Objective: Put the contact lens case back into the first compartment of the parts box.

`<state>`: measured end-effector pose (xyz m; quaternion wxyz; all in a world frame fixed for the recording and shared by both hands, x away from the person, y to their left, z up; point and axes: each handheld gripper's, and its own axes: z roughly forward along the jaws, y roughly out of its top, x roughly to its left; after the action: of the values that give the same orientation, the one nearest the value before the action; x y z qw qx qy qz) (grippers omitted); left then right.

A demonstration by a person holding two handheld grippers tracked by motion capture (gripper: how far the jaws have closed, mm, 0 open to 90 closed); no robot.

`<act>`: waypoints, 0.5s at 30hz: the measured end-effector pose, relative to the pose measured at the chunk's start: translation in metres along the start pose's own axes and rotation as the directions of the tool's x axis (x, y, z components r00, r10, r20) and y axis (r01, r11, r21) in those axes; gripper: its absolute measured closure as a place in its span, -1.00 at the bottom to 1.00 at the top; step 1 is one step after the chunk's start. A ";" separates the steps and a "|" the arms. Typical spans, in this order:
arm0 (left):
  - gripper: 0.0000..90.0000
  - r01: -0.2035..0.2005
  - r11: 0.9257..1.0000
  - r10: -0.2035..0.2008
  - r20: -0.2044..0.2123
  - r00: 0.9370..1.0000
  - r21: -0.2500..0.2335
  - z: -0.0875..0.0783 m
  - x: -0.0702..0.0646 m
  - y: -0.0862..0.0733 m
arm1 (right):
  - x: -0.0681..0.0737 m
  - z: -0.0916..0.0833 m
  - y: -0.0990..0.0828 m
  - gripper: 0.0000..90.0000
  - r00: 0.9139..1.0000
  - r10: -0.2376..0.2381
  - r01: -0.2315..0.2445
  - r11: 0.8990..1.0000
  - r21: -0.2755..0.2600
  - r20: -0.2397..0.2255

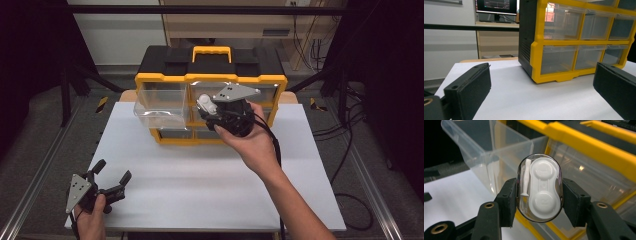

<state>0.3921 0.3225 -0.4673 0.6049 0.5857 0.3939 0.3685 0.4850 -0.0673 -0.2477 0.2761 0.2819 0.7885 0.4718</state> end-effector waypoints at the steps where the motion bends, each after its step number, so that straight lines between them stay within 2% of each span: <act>1: -0.98 0.000 1.000 0.000 0.000 1.000 0.000 0.000 0.000 0.000 | 0.000 0.000 0.002 0.09 1.000 0.004 -0.004 1.000 -0.005 0.002; 8: -0.98 0.000 1.000 0.000 0.002 1.000 0.000 0.001 0.000 0.000 | -0.003 0.003 0.015 0.09 1.000 0.028 -0.028 0.999 -0.024 0.013; 15: -0.98 0.000 1.000 0.000 0.000 1.000 0.000 0.000 0.000 0.000 | -0.004 0.007 0.024 0.09 0.998 0.059 -0.059 0.997 -0.057 -0.009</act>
<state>0.3926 0.3224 -0.4674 0.6050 0.5858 0.3939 0.3683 0.4973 -0.0568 -0.2282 0.2671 0.2953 0.7670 0.5032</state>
